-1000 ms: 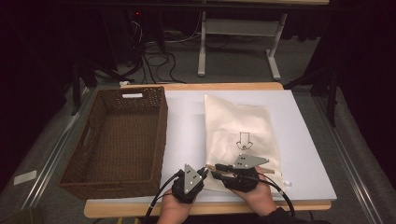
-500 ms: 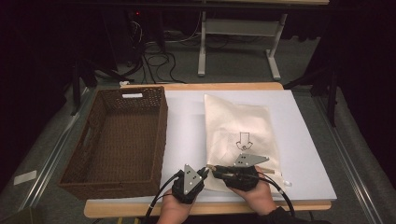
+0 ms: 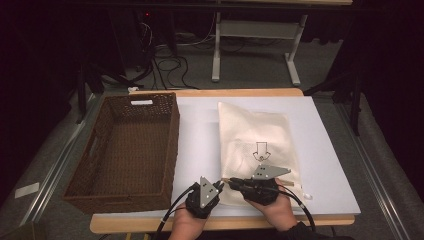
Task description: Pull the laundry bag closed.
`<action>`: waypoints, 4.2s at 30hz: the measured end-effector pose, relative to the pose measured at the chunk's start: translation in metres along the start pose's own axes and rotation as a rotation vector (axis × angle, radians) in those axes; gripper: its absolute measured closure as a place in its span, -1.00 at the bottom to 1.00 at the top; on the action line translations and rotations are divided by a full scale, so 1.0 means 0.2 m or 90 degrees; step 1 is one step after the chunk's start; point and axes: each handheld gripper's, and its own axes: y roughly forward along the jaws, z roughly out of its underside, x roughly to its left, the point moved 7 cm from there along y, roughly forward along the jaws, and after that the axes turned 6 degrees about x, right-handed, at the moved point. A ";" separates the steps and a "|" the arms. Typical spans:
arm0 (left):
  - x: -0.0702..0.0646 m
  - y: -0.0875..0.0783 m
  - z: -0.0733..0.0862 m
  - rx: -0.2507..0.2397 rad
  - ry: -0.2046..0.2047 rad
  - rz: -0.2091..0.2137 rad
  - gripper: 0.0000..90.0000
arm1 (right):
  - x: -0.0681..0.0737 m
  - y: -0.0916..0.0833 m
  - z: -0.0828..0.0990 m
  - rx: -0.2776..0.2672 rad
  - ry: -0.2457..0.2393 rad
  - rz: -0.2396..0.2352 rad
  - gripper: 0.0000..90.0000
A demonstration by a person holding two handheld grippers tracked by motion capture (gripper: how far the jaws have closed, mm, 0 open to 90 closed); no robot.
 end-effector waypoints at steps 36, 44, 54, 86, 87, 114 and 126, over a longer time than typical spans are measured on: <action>-0.01 0.00 -0.01 -0.005 -0.009 0.025 0.58 | 0.01 0.00 0.01 0.010 -0.019 0.017 0.95; 0.01 -0.01 -0.02 -0.007 -0.075 0.050 0.87 | 0.01 0.01 0.02 0.020 -0.018 0.021 0.95; 0.00 -0.05 -0.07 -0.043 -0.070 0.043 0.93 | -0.01 -0.01 0.01 0.006 0.017 0.012 0.96; 0.03 0.00 -0.05 -0.015 -0.159 0.128 0.90 | -0.03 0.01 0.04 0.027 0.039 0.006 0.96; 0.03 -0.01 -0.05 -0.016 -0.160 0.128 0.90 | -0.04 0.00 0.04 0.028 0.039 0.008 0.96; 0.05 -0.04 -0.06 -0.023 -0.137 0.098 0.90 | -0.07 0.00 0.06 0.043 0.033 0.025 0.96; 0.04 -0.04 -0.05 -0.015 -0.117 0.086 0.89 | -0.07 0.00 0.07 0.048 0.024 0.031 0.96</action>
